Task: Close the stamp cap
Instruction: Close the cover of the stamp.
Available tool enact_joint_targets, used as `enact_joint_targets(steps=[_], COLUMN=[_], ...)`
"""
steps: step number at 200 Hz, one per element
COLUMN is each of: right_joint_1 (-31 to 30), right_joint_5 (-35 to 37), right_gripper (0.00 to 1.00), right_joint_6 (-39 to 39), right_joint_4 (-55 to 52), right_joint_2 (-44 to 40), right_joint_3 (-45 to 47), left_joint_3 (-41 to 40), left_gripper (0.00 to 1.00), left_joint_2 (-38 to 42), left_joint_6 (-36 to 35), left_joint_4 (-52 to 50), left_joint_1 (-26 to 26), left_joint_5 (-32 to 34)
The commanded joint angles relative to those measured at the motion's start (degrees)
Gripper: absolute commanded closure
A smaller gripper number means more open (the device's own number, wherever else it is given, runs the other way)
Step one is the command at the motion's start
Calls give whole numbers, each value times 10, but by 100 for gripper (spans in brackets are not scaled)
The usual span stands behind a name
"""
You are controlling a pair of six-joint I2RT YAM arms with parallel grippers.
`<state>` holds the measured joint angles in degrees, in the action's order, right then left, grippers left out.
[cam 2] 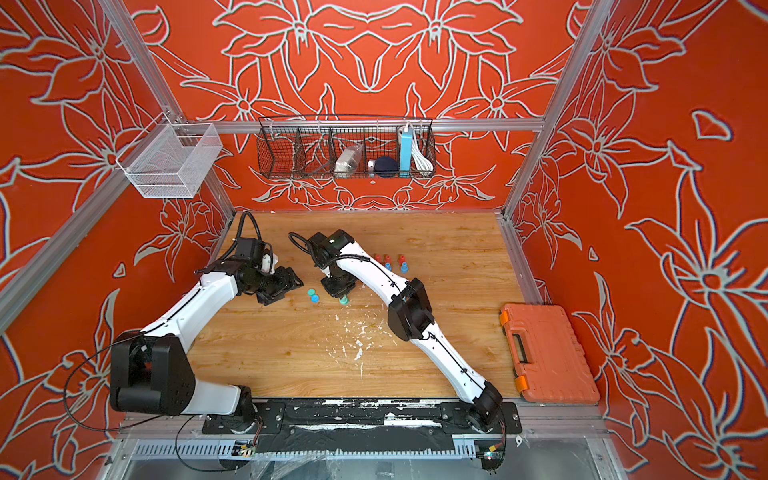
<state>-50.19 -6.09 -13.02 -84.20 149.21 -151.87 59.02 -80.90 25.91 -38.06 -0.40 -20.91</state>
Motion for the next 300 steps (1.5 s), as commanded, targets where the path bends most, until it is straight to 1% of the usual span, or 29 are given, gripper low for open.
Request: enact_joint_targets(steps=[1,136,225,274,300], right_joint_1=[0,10,12,12,8], right_joint_5=[15,21,21,14,23], right_gripper=[84,84,84,85,86], right_joint_6=[-6,-2,0,3,11], right_joint_4=[-3,16,10,11,4], right_joint_2=[12,20,26,15,17], right_joint_3=[-13,-10,-6,17,23], left_joint_3=[-6,-8,-12,-11,-11], left_gripper=[25,25,25,25,25], left_joint_2=[14,12,11,7,6], left_joint_6=[-9,-8,-7,-5,-4], left_joint_4=[-5,-1,4,6,8], left_joint_1=[4,9,14,15,15], left_joint_5=[-9,-11,-16,-18,-19])
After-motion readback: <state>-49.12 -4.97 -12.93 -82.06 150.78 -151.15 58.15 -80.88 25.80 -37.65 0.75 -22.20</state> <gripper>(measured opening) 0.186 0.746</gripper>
